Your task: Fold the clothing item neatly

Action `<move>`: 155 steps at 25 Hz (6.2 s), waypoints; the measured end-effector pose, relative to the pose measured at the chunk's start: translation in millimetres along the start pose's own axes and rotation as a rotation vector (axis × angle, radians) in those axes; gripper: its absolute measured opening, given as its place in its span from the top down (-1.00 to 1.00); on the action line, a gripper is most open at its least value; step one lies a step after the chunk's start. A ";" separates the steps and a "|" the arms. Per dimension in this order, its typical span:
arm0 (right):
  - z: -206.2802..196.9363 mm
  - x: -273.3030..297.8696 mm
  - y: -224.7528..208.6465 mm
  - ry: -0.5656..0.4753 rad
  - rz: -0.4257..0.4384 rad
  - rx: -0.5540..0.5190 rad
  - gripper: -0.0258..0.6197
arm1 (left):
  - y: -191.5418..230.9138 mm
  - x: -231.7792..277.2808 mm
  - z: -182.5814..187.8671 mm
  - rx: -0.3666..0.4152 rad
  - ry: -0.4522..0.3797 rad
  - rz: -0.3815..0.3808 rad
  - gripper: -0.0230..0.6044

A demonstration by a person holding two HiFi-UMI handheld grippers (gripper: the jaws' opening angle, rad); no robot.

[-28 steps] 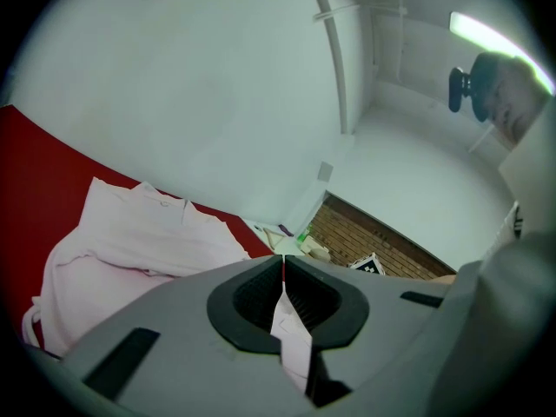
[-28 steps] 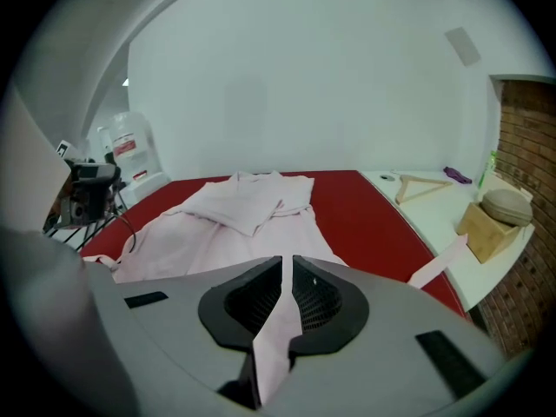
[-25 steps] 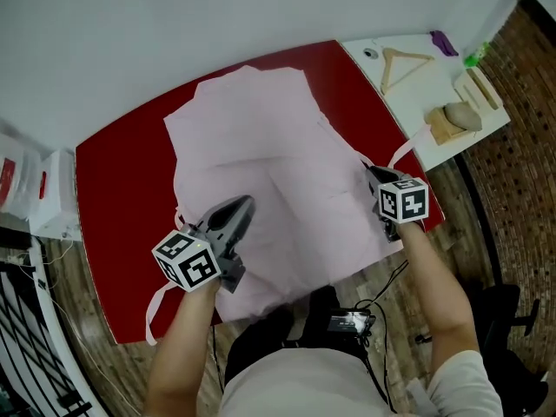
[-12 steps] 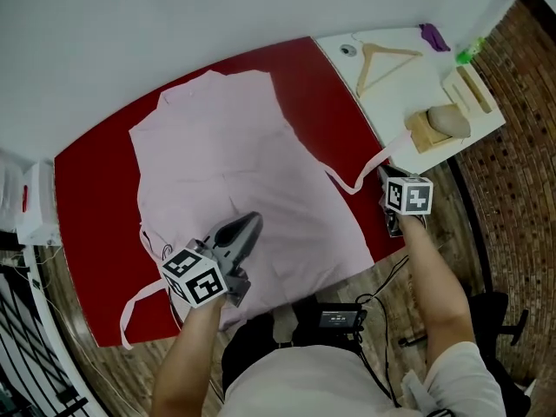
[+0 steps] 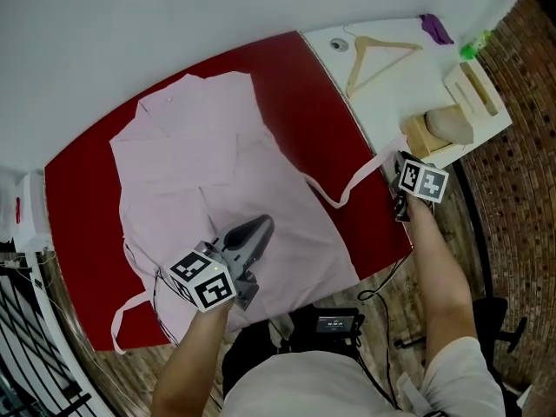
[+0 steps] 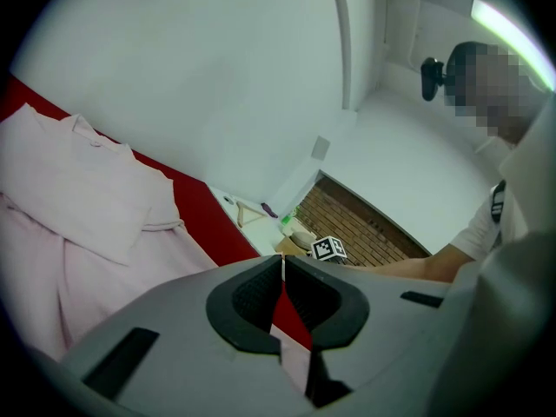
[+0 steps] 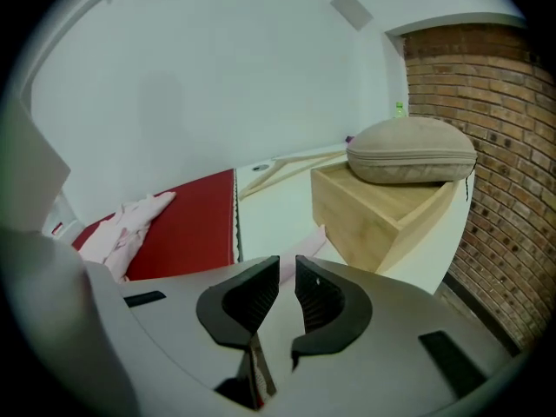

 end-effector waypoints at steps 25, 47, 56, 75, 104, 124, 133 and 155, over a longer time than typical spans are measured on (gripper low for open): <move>21.7 18.2 -1.7 -0.045 -0.048 0.154 0.85 | -5.1 44.3 -7.4 -0.047 0.062 -0.047 0.89; 1.6 -111.7 167.3 -0.341 0.275 -0.418 0.86 | -8.2 34.4 3.5 -0.225 -0.003 -0.109 0.87; -29.9 -148.0 234.6 -0.415 0.361 -0.626 0.86 | -1.5 40.9 6.0 -0.373 -0.016 -0.172 0.50; -101.9 -173.5 305.1 -0.601 0.326 -1.299 0.86 | 19.9 17.4 -12.9 -0.545 0.067 -0.143 0.50; -114.6 -111.7 259.5 -0.279 0.297 -1.156 0.84 | 22.8 -119.8 53.2 -0.267 -0.400 0.058 0.86; -111.2 -28.9 282.7 0.048 0.407 -1.190 0.85 | 135.5 -200.2 -44.7 -0.653 -0.596 0.649 0.33; -105.4 -37.9 281.5 -0.047 0.397 -1.191 0.85 | 111.2 -99.2 -34.0 -0.326 -0.057 0.335 0.58; -72.7 -2.0 245.1 0.005 0.316 -0.931 0.85 | 180.8 -122.6 -50.2 -0.529 0.089 0.537 0.85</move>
Point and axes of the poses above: the fingertips, and each gripper's own axes: x forward along the fingers, y to its left, z out of its top, the point moved 9 cm from there along -x, backward along the fingers, and after that the axes turned 1 degree about -z, right-handed, at the moved point
